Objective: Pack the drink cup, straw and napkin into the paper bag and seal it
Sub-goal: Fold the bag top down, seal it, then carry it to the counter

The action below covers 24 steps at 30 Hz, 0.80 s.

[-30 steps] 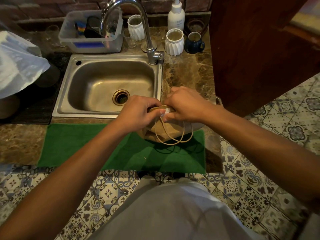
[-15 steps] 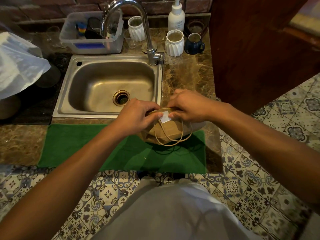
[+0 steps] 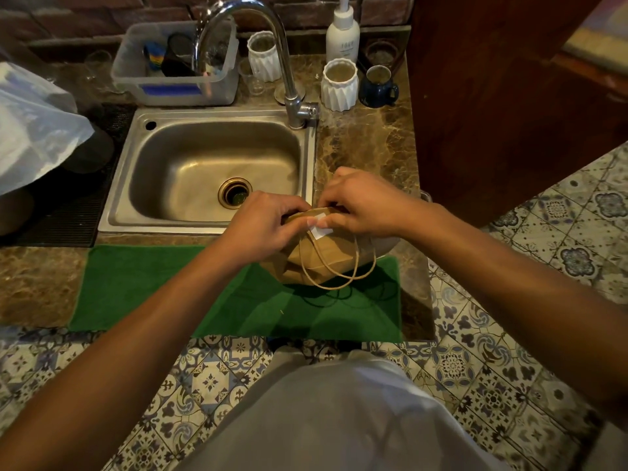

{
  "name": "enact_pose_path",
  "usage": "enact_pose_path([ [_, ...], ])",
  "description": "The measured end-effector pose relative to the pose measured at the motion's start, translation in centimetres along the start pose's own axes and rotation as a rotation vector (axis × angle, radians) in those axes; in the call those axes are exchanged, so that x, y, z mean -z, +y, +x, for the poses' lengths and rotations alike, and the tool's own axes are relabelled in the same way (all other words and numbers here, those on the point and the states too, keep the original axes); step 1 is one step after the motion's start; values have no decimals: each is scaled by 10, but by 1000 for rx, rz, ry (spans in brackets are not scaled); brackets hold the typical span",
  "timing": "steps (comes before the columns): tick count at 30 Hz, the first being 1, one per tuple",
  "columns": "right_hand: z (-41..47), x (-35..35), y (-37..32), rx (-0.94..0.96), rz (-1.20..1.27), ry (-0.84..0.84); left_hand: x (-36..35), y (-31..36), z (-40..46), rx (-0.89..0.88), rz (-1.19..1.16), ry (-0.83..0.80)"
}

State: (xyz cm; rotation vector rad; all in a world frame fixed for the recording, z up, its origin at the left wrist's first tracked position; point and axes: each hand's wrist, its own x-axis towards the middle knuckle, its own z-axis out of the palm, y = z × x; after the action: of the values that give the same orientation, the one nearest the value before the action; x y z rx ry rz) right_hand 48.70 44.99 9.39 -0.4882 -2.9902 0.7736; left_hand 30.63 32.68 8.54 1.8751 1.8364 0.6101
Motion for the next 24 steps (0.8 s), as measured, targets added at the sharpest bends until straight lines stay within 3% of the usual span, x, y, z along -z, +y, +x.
enact_pose_path([
  [16,0,2,2,-48,-41,-139,-2,0,-6,-2,-11,-7],
  [21,2,-4,-6,-18,-39,-76,-2,3,-4,-15,-8,-32],
  [24,-2,-2,-5,-7,-8,-71,2,-2,-8,80,-146,-107],
])
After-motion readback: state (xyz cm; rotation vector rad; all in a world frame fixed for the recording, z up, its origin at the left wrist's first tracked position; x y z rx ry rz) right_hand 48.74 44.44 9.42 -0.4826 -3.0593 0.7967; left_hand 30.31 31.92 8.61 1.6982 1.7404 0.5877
